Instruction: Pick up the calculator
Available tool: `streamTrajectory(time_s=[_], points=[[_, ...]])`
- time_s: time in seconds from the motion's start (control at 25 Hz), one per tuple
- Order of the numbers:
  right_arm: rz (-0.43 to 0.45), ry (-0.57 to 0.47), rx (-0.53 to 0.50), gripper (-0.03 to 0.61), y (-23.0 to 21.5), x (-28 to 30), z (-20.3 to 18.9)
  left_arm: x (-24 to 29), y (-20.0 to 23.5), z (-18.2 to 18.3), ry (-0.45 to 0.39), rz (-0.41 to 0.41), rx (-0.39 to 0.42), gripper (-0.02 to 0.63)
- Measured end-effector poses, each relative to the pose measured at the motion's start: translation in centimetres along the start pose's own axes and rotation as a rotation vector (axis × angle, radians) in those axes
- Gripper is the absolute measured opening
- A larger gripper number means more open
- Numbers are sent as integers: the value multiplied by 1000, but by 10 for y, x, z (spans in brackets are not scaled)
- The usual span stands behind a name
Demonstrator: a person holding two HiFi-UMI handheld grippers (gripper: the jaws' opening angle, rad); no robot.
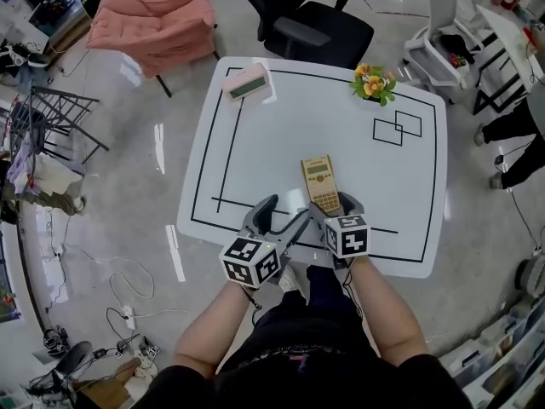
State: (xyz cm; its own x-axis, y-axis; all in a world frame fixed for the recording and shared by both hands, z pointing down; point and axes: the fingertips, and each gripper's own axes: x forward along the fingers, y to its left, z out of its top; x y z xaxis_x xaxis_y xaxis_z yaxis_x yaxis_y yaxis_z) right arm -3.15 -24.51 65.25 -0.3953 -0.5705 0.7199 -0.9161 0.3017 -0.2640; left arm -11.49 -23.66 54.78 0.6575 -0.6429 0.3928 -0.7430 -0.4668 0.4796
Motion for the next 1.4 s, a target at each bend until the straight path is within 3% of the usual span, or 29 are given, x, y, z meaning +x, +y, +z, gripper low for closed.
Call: streamTrajectory(time_s=[0.56, 1.08, 1.4], points=[[201, -1, 135, 336, -4, -6, 5, 69, 7, -27, 158, -43, -174, 320], [266, 23, 146, 334, -6, -6, 9, 105, 20, -46, 260, -11, -294, 263], [296, 25, 143, 334, -5, -8, 9, 116, 18, -54, 315, -16, -321, 169]])
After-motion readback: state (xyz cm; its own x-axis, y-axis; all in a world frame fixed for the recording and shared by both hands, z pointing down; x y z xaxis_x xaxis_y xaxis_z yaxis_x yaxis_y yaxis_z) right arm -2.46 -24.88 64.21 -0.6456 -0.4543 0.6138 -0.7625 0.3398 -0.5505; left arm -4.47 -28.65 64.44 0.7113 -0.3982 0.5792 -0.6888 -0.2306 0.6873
